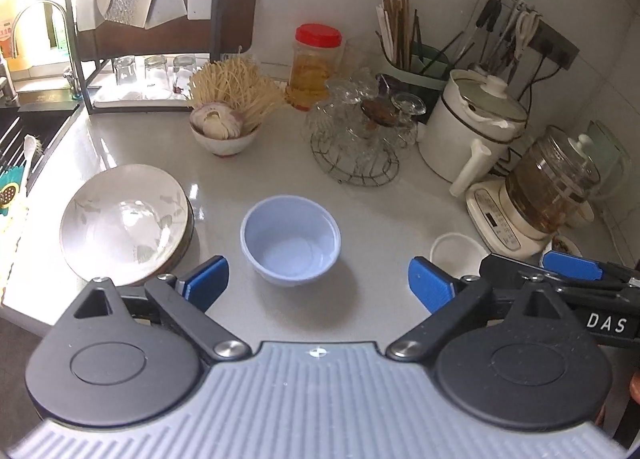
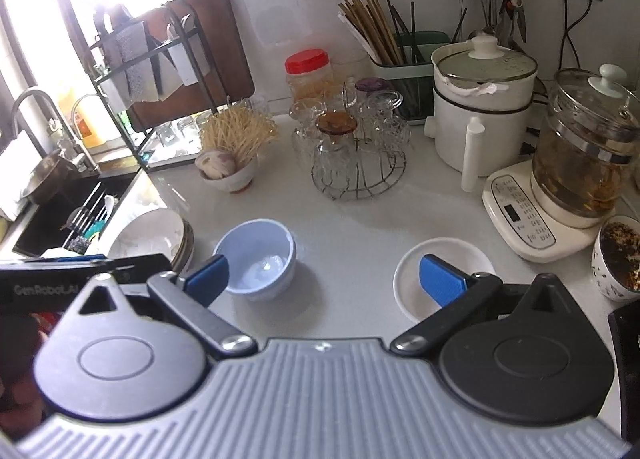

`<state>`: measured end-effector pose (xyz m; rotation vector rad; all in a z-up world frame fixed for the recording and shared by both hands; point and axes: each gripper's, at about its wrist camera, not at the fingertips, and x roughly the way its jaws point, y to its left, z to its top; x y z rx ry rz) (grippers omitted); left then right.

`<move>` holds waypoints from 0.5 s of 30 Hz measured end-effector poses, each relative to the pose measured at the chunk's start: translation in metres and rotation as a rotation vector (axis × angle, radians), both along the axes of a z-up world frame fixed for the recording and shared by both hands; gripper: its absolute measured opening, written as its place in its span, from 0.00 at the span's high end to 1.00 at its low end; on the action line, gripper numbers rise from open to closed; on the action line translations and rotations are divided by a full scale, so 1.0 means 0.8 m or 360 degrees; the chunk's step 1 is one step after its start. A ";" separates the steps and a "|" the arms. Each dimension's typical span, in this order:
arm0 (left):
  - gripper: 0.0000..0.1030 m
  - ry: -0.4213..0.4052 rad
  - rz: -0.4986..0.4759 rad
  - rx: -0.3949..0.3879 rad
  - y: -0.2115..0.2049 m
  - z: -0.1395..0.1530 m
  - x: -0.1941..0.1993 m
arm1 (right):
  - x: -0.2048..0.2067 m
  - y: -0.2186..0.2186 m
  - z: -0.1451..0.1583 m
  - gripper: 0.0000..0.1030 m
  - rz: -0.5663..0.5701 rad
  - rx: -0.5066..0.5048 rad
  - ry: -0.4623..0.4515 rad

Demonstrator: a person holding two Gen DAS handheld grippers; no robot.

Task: Organize plates and bowls
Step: 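Move both open grippers toward the small white bowl by the tea maker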

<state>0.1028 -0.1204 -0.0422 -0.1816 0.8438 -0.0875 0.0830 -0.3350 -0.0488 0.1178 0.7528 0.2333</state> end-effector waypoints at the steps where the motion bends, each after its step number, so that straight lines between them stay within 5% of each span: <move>1: 0.04 0.0003 0.0001 -0.0003 -0.001 -0.001 -0.004 | -0.004 -0.001 0.000 0.00 0.0001 0.0000 0.0003; 15: 0.04 0.0024 -0.0053 0.0008 -0.028 -0.006 -0.024 | -0.037 -0.032 -0.006 0.00 -0.0120 -0.0006 0.0020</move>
